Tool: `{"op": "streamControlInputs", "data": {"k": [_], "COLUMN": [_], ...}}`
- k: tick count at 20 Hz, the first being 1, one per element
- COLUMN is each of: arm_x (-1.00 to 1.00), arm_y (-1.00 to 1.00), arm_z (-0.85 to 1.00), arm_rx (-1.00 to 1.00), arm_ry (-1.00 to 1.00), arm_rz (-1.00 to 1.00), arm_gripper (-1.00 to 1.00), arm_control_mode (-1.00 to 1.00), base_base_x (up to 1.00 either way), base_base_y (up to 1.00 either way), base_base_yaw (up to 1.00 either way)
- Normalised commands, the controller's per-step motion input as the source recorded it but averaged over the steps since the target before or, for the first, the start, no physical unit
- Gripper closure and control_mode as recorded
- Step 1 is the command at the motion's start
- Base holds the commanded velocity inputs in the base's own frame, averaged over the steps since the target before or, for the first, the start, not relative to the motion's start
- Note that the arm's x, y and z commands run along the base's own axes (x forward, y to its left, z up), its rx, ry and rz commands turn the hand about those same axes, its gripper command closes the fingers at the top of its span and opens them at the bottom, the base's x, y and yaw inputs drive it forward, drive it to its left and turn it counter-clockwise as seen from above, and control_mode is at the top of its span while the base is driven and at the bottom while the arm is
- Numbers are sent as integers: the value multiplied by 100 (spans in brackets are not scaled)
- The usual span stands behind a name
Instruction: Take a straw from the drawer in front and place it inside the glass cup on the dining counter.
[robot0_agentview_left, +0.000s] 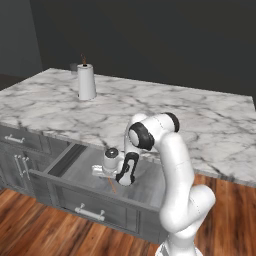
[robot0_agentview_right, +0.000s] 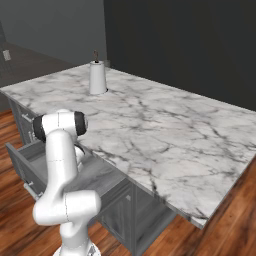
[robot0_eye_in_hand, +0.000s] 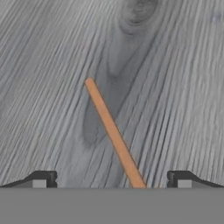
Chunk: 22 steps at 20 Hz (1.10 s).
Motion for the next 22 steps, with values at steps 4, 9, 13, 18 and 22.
{"op": "streamControlInputs", "data": {"k": [4,9,13,18,22], "arm_x": [21,22,18,10,1], "arm_y": [0,0,0,0,0], "arm_z": [-24,-27,-28,-30,-42], "arm_rx": [0,0,0,0,0], "arm_ry": [0,0,0,1,6], "arm_rz": [0,0,0,0,0], "arm_gripper": [-100,-100,-100,-100,100], "arm_control_mode": [-100,-100,-100,-100,-100], "base_base_x": [0,0,0,0,0], "base_base_y": [0,0,0,0,0], "base_base_yaw": [0,0,0,0,0]}}
